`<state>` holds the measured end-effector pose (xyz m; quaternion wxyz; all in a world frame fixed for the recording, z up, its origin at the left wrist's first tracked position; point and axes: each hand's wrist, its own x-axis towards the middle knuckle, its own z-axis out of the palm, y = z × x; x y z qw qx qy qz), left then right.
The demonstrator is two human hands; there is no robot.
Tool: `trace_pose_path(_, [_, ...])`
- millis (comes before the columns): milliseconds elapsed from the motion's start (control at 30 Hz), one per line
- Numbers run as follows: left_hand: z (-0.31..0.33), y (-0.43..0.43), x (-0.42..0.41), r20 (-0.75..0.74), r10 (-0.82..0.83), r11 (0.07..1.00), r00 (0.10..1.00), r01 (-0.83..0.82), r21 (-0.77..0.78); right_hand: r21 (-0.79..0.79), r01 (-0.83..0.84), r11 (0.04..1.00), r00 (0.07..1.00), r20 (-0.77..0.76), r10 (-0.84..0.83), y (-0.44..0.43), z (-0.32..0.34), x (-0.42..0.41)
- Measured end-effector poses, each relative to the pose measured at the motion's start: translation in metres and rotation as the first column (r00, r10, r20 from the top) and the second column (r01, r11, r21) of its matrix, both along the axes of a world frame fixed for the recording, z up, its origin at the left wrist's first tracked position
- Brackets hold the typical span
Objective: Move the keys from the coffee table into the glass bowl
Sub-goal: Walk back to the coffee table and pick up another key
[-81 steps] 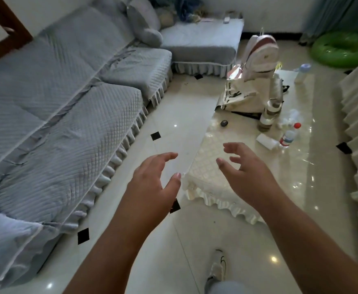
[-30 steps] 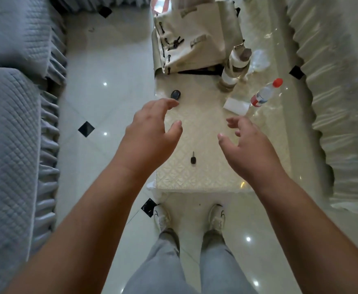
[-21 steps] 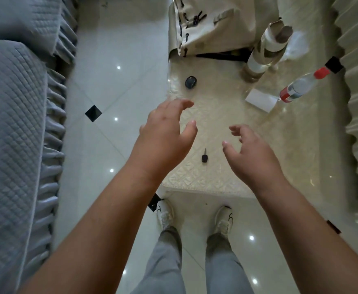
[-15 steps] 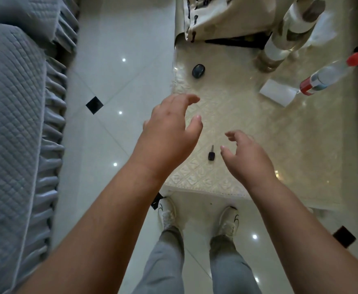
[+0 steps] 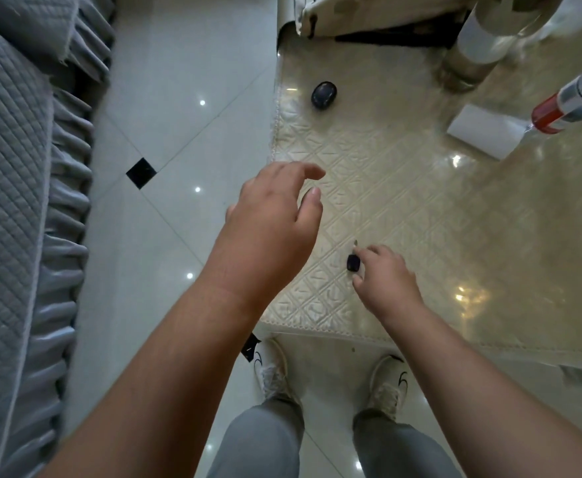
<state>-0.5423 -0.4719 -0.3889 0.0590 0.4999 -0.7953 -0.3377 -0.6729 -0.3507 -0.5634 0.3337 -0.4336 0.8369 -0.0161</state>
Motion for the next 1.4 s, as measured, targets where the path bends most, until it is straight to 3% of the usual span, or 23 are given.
trace_pose_path(133, [-0.011,-0.006,-0.008,-0.013,-0.022,0.999,1.0,0.022,-0.029,0.023,-0.093,0.995,0.995,-0.019,0.093,0.002,-0.027,0.009])
trace_pose_path(267, [-0.015,-0.009,-0.012,-0.006,-0.03,0.998,1.0,0.03,-0.049,-0.109,-0.039,0.993,0.998,-0.06,0.033,0.004,-0.042,0.016])
trace_pose_path(467, [-0.012,-0.014,-0.013,0.006,-0.036,0.998,0.999,0.037,-0.05,-0.069,0.034,0.997,0.998,0.052,-0.03,-0.006,-0.037,0.016])
trace_pose_path(567, [0.006,-0.014,-0.013,-0.02,-0.019,0.998,1.0,0.018,-0.06,-0.168,0.107,0.98,0.993,0.075,-0.095,-0.017,-0.006,0.008])
trace_pose_path(667, [0.039,-0.016,-0.014,-0.026,-0.025,0.997,0.999,0.022,-0.079,-0.324,0.177,0.929,0.984,0.074,-0.162,-0.032,0.048,-0.009])
trace_pose_path(967, [0.205,-0.016,-0.021,-0.074,-0.089,0.987,0.993,0.078,-0.137,-0.619,0.123,0.776,0.983,-0.03,-0.179,-0.049,0.293,-0.042])
trace_pose_path(1200, [0.355,0.013,-0.017,-0.129,-0.135,0.964,0.982,0.1,-0.248,-0.728,0.042,0.684,0.967,-0.143,-0.211,-0.019,0.477,-0.048])
trace_pose_path(1400, [0.435,0.056,-0.011,-0.175,-0.155,0.938,0.972,0.089,-0.335,-0.818,0.032,0.574,0.952,-0.149,-0.266,0.027,0.57,-0.06])
